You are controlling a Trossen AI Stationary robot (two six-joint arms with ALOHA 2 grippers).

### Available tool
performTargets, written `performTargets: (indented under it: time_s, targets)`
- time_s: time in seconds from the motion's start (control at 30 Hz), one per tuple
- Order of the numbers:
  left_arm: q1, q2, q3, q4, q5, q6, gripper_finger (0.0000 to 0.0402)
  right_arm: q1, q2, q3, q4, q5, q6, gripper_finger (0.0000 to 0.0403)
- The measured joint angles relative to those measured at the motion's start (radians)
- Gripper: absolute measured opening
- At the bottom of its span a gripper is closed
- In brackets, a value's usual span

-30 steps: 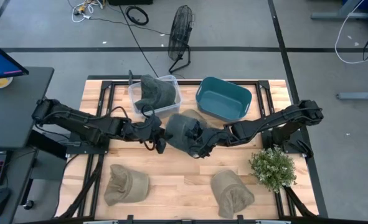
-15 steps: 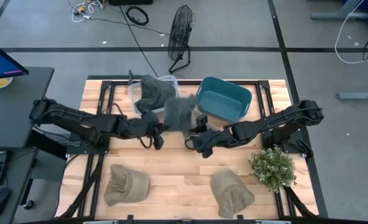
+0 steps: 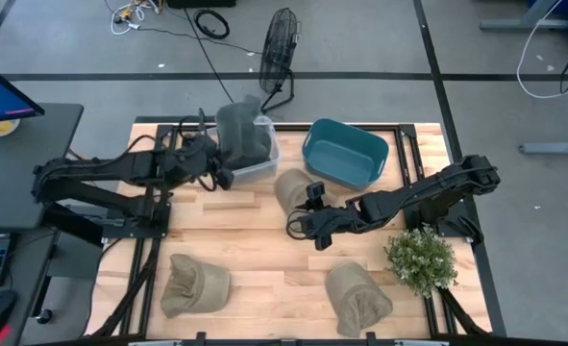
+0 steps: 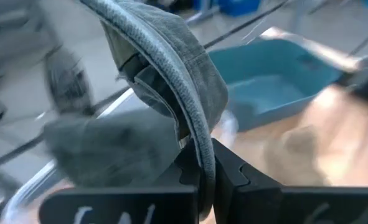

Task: Pick & Place hat
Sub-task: Put the blue cap into the transparent bin

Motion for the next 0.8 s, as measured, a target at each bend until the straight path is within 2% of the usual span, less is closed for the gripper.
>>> performTargets:
  time_s: [0.07, 0.17, 0.33, 0.43, 0.67, 0.8]
  targets:
    - [0.041, 0.003, -0.007, -0.035, 0.028, -0.031, 0.0013, 0.000, 0.000, 0.000, -0.004, 0.000, 0.000, 0.0157]
    - [0.077, 0.011, -0.058, 0.013, 0.098, -0.052, 0.0013, 0.000, 0.000, 0.000, -0.007, 0.000, 0.000, 0.0157]
    - [0.114, 0.013, -0.161, 0.218, 0.185, -0.027, 0.0011, 0.000, 0.000, 0.000, -0.007, 0.000, 0.000, 0.0157]
    - [0.138, 0.014, -0.210, 0.260, 0.246, -0.058, 0.0018, 0.000, 0.000, 0.000, -0.011, 0.000, 0.000, 0.0157]
    - [0.195, 0.012, -0.274, 0.138, 0.254, -0.104, 0.0028, 0.000, 0.000, 0.000, -0.012, -0.012, 0.000, 0.0158]
    - [0.215, 0.014, -0.277, 0.056, 0.275, -0.097, 0.0057, 0.000, 0.000, 0.000, -0.016, -0.012, 0.036, 0.0158]
